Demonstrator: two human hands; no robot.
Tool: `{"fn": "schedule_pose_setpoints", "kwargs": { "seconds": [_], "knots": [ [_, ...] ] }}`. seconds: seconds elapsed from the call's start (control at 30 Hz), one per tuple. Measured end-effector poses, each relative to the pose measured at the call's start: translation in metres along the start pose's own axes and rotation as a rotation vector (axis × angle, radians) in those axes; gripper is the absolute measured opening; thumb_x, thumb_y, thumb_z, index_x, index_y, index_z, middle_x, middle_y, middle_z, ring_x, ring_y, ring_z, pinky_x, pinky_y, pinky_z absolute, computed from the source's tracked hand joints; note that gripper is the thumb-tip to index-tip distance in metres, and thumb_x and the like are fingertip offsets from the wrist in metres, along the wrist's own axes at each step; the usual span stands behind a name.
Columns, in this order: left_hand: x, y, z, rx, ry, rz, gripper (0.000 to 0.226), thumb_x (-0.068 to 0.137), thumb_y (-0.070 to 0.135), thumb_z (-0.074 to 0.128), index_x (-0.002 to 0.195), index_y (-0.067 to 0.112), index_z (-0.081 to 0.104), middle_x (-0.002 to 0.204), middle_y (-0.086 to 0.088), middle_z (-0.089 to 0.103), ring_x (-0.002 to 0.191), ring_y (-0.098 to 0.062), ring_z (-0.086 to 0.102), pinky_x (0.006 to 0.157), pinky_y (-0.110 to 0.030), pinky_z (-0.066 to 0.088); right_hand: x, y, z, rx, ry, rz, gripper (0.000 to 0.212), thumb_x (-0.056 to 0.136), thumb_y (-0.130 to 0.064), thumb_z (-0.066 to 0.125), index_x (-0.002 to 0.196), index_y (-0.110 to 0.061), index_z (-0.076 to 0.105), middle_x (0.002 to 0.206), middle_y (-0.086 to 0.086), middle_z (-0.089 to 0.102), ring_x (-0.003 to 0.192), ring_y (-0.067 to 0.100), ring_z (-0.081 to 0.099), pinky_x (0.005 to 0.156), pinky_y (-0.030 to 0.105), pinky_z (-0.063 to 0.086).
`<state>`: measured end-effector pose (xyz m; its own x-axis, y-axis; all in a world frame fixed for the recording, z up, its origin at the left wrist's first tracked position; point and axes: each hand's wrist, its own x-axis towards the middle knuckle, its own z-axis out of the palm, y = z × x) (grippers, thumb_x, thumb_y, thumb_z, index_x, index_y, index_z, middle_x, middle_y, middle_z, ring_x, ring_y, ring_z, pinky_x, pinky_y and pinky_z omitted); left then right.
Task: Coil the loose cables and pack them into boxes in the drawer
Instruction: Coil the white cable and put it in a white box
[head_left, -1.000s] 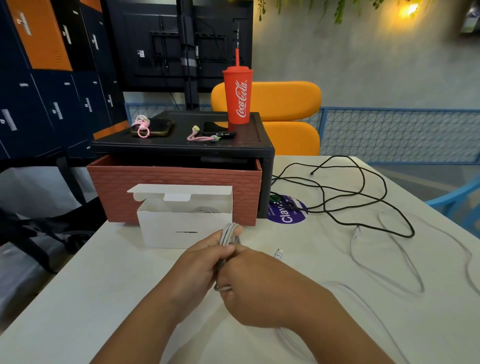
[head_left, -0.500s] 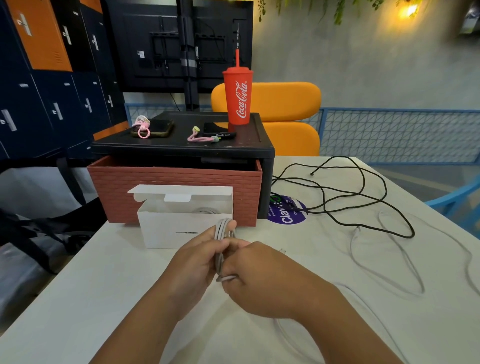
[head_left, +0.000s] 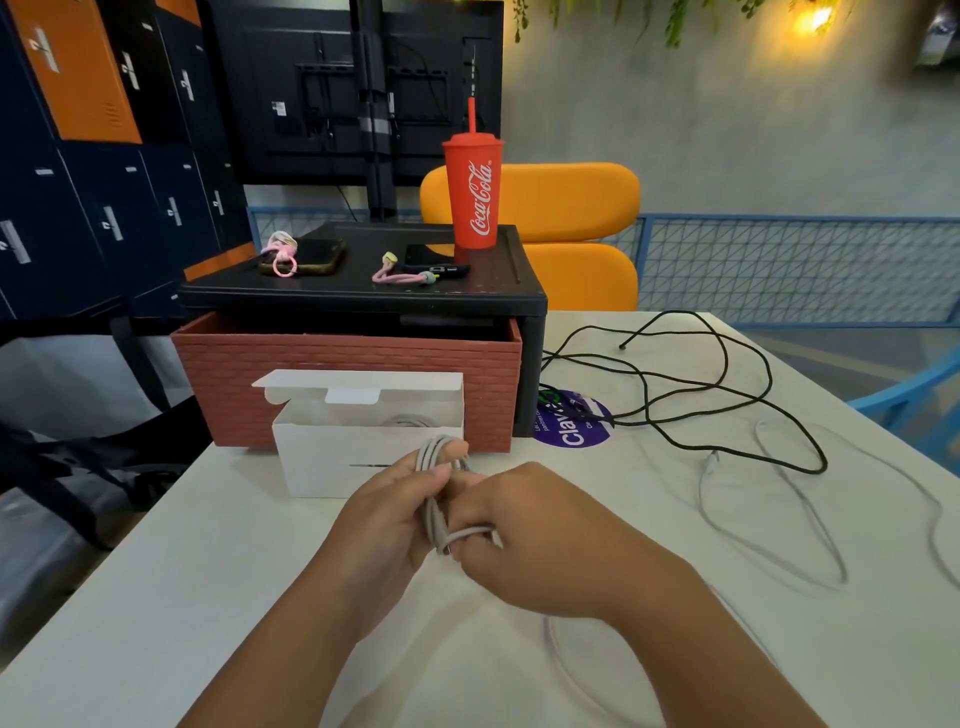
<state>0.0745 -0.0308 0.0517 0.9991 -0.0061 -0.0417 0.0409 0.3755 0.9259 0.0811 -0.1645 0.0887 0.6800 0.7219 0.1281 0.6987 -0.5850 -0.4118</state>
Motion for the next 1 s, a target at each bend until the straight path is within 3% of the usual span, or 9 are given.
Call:
{"fn": "schedule_pose_setpoints", "kwargs": {
  "seconds": [0.1,0.17,0.37,0.5,0.63,0.7,0.8,0.87,1.0],
  "knots": [
    [-0.001,0.000,-0.002,0.005,-0.013,0.011,0.029,0.096,0.006,0.035,0.108,0.004,0.062,0.084,-0.015,0.056,0.070,-0.021,0.056,0.058,-0.025,0.050,-0.003,0.003,-0.005,0.083,0.042,0.010,0.015,0.080,-0.011,0.053,0.071,-0.013,0.065,0.062,-0.002,0.055,0.059,0.011,0.046,0.055,0.024,0.038],
    [-0.001,0.001,-0.001,-0.040,-0.012,0.006,0.028,0.096,0.006,0.035,0.104,0.004,0.062,0.074,-0.014,0.056,0.063,-0.020,0.056,0.055,-0.025,0.050,-0.004,0.003,-0.006,0.130,0.030,0.007,0.013,0.079,-0.010,0.056,0.071,-0.011,0.066,0.056,-0.006,0.050,0.056,0.008,0.045,0.051,0.016,0.033],
    [0.004,0.007,-0.006,-0.311,0.101,0.033,0.026,0.096,0.012,0.037,0.110,-0.001,0.055,0.049,0.002,0.039,0.040,-0.009,0.042,0.054,-0.020,0.051,-0.006,-0.004,-0.002,0.149,-0.113,-0.034,0.013,0.082,-0.018,0.059,0.083,-0.017,0.071,0.064,-0.008,0.055,0.059,0.006,0.048,0.056,0.015,0.036],
    [0.003,0.005,-0.005,-0.278,0.075,0.033,0.028,0.097,0.019,0.037,0.110,0.001,0.054,0.052,0.001,0.042,0.045,-0.011,0.045,0.059,-0.024,0.049,-0.006,-0.009,0.005,0.087,-0.148,-0.067,0.011,0.083,-0.019,0.057,0.079,-0.019,0.067,0.056,-0.010,0.047,0.057,0.007,0.047,0.058,0.022,0.041],
    [0.002,-0.001,-0.002,-0.108,0.037,-0.028,0.040,0.095,0.033,0.037,0.111,0.003,0.058,0.068,-0.008,0.057,0.067,-0.021,0.055,0.073,-0.033,0.044,-0.006,-0.007,0.002,0.080,-0.105,-0.089,0.012,0.083,-0.015,0.056,0.077,-0.016,0.067,0.067,-0.003,0.058,0.062,0.011,0.048,0.060,0.022,0.042],
    [0.000,-0.004,0.000,0.023,0.018,-0.076,0.050,0.090,0.044,0.037,0.099,0.007,0.068,0.079,-0.012,0.064,0.078,-0.023,0.060,0.074,-0.031,0.046,-0.005,-0.004,-0.001,0.081,-0.029,-0.102,0.013,0.082,-0.013,0.057,0.075,-0.011,0.068,0.070,0.001,0.062,0.064,0.013,0.052,0.060,0.023,0.044],
    [-0.007,-0.006,0.004,0.212,-0.066,-0.085,0.065,0.078,0.058,0.031,0.053,0.009,0.066,0.051,-0.012,0.055,0.053,-0.018,0.055,0.061,-0.030,0.044,-0.002,0.002,-0.002,0.173,0.117,-0.054,0.010,0.079,-0.011,0.062,0.071,-0.012,0.067,0.072,-0.002,0.067,0.069,0.011,0.061,0.070,0.034,0.051],
    [-0.008,-0.007,0.003,0.228,-0.104,-0.077,0.069,0.075,0.063,0.027,0.050,0.005,0.056,0.040,-0.008,0.039,0.040,-0.016,0.041,0.059,-0.031,0.043,0.001,0.007,-0.001,0.150,0.208,-0.018,0.003,0.079,-0.017,0.067,0.076,-0.015,0.066,0.082,-0.005,0.062,0.078,0.010,0.059,0.075,0.036,0.050],
    [-0.008,-0.003,0.005,0.211,-0.072,-0.106,0.063,0.072,0.066,0.026,0.042,0.017,0.053,0.040,-0.001,0.026,0.034,-0.012,0.025,0.048,-0.026,0.042,0.005,0.012,0.003,0.087,0.246,0.034,0.020,0.082,-0.032,0.066,0.099,-0.023,0.059,0.096,-0.009,0.047,0.087,0.010,0.047,0.076,0.027,0.042]
  ]
}}
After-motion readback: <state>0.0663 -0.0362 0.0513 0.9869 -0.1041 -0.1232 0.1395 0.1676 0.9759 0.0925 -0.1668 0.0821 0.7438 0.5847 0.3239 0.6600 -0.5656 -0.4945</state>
